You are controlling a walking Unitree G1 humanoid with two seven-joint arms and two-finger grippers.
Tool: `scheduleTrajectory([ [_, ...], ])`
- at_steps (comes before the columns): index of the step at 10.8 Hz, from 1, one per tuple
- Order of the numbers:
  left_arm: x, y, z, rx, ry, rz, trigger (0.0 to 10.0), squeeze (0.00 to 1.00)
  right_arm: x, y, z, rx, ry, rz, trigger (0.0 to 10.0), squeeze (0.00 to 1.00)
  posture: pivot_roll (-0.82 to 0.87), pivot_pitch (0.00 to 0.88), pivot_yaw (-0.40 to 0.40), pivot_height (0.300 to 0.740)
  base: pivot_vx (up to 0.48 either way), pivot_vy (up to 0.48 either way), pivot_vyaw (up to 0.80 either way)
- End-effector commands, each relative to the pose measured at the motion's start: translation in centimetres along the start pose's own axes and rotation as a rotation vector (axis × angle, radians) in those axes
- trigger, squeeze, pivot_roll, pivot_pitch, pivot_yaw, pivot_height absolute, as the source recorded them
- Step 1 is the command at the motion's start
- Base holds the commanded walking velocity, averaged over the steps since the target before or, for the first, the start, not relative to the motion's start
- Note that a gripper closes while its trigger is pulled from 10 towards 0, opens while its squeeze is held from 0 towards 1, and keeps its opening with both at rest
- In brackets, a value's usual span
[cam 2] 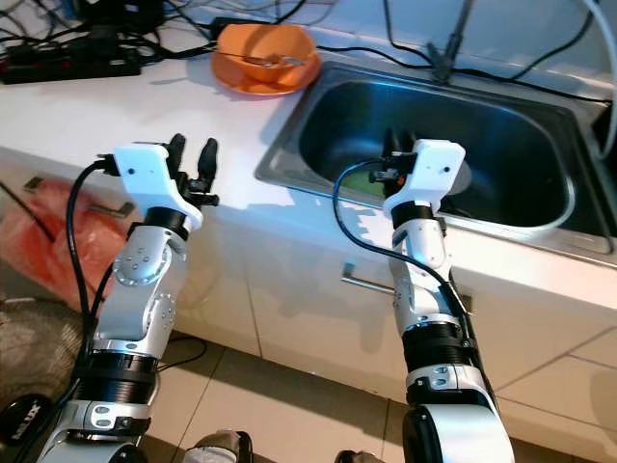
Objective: Kitchen organization
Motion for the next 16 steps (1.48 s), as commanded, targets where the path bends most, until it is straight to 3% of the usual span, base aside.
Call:
scheduleTrajectory([
  [1,0.26,-0.07,0.01,0.006,0.000,-0.006,10.0,0.00,0.20,0.19,0.34,0.005,-0.004,-0.007,10.0,0.00,0.22,0.107,-0.042,0.740,0.000,0.000,0.00],
  [5,0.53,-0.04,-0.31,-0.014,-0.006,-0.010,10.0,0.00,0.30,0.22,-0.14,-0.038,0.005,-0.017,10.0,0.00,0.21,0.111,-0.040,0.740,0.000,0.317,-0.54],
  [10,0.71,-0.03,-0.34,-0.016,-0.003,-0.018,10.0,0.00,0.36,0.13,-0.24,-0.042,0.010,-0.029,10.0,0.00,0.21,0.112,-0.041,0.740,0.000,0.435,0.00],
  [16,0.63,0.01,-0.21,-0.011,0.013,-0.018,10.0,0.00,0.37,0.12,-0.43,-0.048,0.010,-0.030,10.0,0.00,0.21,0.106,-0.038,0.740,0.044,0.000,0.00],
])
Point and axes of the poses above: a point about 5 cm out from each wrist's last joint towards the gripper, its own y axis pointing out of the wrist towards the gripper, its own z axis along the axis of the wrist's last joint, x = y × z, the point moved 3 cm from there along y, pointing out of the wrist towards the gripper, and after that the axes turned 2 degrees about -y, right-handed, at the moved point
